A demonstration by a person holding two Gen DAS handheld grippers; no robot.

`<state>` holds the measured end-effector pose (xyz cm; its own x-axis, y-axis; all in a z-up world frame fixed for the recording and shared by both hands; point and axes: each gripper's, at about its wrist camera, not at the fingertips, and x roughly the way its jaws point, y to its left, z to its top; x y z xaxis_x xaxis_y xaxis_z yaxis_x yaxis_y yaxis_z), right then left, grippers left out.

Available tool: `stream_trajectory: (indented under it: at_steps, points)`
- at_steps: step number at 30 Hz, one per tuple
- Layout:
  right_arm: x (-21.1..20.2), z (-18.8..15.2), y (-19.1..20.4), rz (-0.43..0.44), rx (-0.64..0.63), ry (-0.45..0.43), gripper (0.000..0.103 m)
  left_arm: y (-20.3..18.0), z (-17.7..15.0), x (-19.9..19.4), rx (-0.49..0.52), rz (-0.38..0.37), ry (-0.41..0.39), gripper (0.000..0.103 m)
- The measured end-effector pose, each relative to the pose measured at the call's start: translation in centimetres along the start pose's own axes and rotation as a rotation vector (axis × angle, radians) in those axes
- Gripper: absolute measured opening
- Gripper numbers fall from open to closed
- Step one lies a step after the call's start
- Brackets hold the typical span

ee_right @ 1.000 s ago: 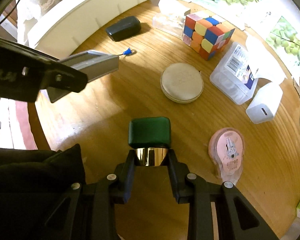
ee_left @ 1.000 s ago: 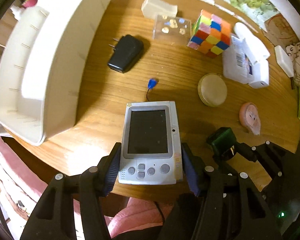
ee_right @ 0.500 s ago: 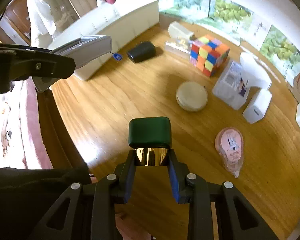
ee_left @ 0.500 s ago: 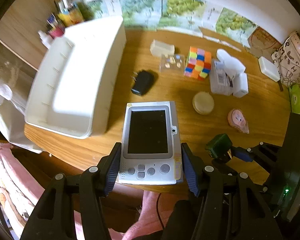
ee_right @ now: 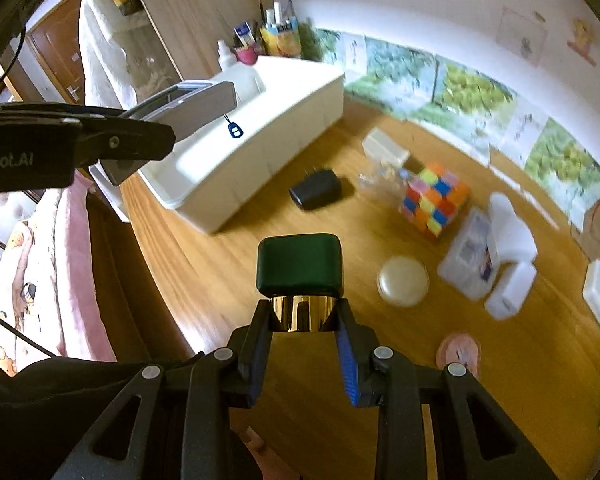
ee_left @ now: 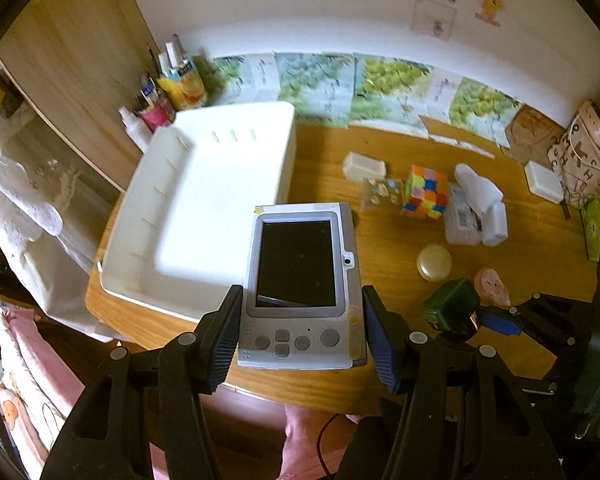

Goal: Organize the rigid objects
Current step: 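Place white device in tray with left tool while right places green bottle there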

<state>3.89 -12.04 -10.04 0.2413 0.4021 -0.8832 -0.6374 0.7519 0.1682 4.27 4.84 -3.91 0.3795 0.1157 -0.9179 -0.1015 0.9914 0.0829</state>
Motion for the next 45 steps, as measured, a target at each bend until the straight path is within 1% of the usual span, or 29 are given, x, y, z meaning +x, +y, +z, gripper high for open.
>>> stream_trajectory:
  at_steps: [7, 11, 15, 23, 29, 33, 35, 40, 42, 44, 45]
  points:
    - [1.0, 3.6, 2.4, 0.014, 0.017, -0.037, 0.031, 3.6, 1.3, -0.1, 0.047, 0.027, -0.073, 0.061]
    - [2.2, 5.8, 4.3, 0.025, 0.032, -0.053, 0.031, 5.7, 1.8, 0.1, 0.09, 0.037, -0.115, 0.061]
    - [3.7, 8.0, 6.5, 0.036, 0.04, -0.058, 0.031, 7.9, 2.2, 0.8, 0.128, 0.059, -0.134, 0.061]
    - [7.2, 10.8, 8.7, 0.041, 0.062, -0.049, 0.031, 12.4, 2.9, 4.1, 0.151, 0.076, -0.099, 0.061]
    - [9.5, 12.2, 10.0, 0.035, 0.09, -0.041, 0.031, 14.3, 2.9, 7.2, 0.21, 0.1, -0.039, 0.061]
    - [11.1, 12.4, 10.9, -0.001, 0.098, -0.013, 0.031, 15.1, 2.9, 8.8, 0.225, 0.1, 0.003, 0.061]
    - [11.6, 12.4, 11.2, -0.026, 0.098, 0.0, 0.031, 15.3, 2.9, 9.4, 0.237, 0.1, 0.017, 0.061]
    - [12.6, 12.5, 11.5, -0.053, 0.117, 0.022, 0.031, 15.8, 2.9, 10.2, 0.243, 0.087, 0.044, 0.062]
    - [12.7, 12.6, 11.4, -0.065, 0.127, 0.019, 0.032, 15.8, 3.0, 10.0, 0.244, 0.09, 0.025, 0.062]
    - [12.5, 12.7, 11.3, -0.073, 0.134, 0.005, 0.032, 15.8, 3.2, 9.5, 0.25, 0.102, -0.015, 0.063]
    - [12.4, 12.8, 11.3, -0.074, 0.137, -0.004, 0.037, 15.8, 3.3, 9.3, 0.25, 0.103, -0.023, 0.066]
